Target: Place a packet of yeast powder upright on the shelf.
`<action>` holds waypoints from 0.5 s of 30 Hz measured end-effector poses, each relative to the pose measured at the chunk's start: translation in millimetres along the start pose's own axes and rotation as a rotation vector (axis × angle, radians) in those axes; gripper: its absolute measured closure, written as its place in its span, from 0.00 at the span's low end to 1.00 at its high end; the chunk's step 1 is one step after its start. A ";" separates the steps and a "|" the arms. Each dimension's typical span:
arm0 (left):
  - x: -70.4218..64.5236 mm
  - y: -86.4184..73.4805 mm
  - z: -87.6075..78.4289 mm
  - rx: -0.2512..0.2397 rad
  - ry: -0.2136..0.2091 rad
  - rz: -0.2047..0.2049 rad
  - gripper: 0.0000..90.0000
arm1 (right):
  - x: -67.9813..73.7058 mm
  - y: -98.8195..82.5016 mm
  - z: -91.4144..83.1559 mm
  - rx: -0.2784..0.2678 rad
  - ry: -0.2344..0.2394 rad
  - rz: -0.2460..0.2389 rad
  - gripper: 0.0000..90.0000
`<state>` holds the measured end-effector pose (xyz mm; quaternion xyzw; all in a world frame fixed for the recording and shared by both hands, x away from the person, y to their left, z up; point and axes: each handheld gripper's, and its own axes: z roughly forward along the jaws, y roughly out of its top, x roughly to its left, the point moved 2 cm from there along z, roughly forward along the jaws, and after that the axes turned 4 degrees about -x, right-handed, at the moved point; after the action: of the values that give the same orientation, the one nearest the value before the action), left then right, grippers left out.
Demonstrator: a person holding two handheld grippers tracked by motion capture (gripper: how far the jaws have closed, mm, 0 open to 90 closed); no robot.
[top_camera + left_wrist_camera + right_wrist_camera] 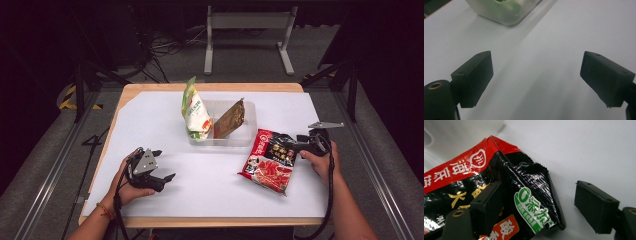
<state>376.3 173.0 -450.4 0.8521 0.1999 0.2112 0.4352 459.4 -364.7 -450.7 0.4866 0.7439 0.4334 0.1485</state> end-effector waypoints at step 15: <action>-1.3 -0.9 2.3 0.016 -0.013 0.000 0.13 | 8.4 0.1 4.7 0.020 0.073 -0.006 0.44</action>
<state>376.2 171.3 -452.6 0.8570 0.1987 0.2041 0.4294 458.4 -355.2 -451.7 0.4696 0.7545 0.4432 0.1175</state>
